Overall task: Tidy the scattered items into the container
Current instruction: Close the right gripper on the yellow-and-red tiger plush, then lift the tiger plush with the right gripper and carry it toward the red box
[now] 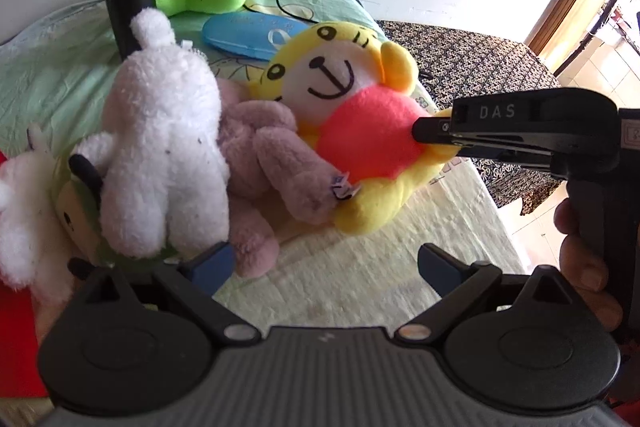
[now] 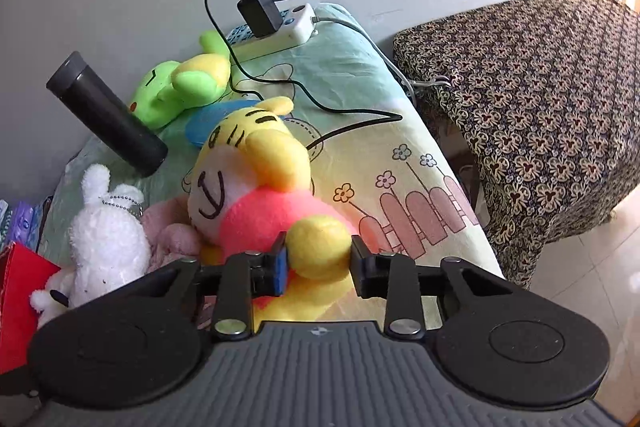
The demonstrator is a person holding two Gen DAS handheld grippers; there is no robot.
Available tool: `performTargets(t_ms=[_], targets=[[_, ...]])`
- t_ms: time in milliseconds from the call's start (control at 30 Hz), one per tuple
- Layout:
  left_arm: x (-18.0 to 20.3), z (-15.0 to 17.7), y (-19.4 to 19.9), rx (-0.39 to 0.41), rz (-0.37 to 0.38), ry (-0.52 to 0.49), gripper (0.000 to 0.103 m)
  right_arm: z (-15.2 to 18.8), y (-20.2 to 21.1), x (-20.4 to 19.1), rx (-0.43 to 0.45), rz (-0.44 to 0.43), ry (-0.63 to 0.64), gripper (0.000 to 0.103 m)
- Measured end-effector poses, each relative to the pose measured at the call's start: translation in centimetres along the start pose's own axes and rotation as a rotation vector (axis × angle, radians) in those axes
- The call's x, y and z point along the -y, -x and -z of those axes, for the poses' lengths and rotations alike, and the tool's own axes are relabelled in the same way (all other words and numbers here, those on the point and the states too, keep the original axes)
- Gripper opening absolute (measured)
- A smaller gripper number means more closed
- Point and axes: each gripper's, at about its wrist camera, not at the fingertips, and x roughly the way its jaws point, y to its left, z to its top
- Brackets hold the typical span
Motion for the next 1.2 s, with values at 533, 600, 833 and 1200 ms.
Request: performTargets(t_ms=[533,600,833,1200], targets=[[0.6,2.1,1.4,-0.001,0.120,-0.098,0.098,3.4,6.6,1.5,-0.082,-0.025,0.081,0.024],[0.7,2.4,1.5,-0.008,0.160,-0.104,0.098,4.5,7.1,2.3,-0.121,-0.025,0.060,0.024],[3.1,2.3,-0.4,-0.051,0.223,-0.193,0.098,5.5,7.8,3.8,-0.064,-0.027,-0.021,0.044],[5.5,2.2,-5.1,-0.122,0.215,-0.253,0.077,2.8,1.3,5.2,-0.100,-0.108,-0.189,0.068]])
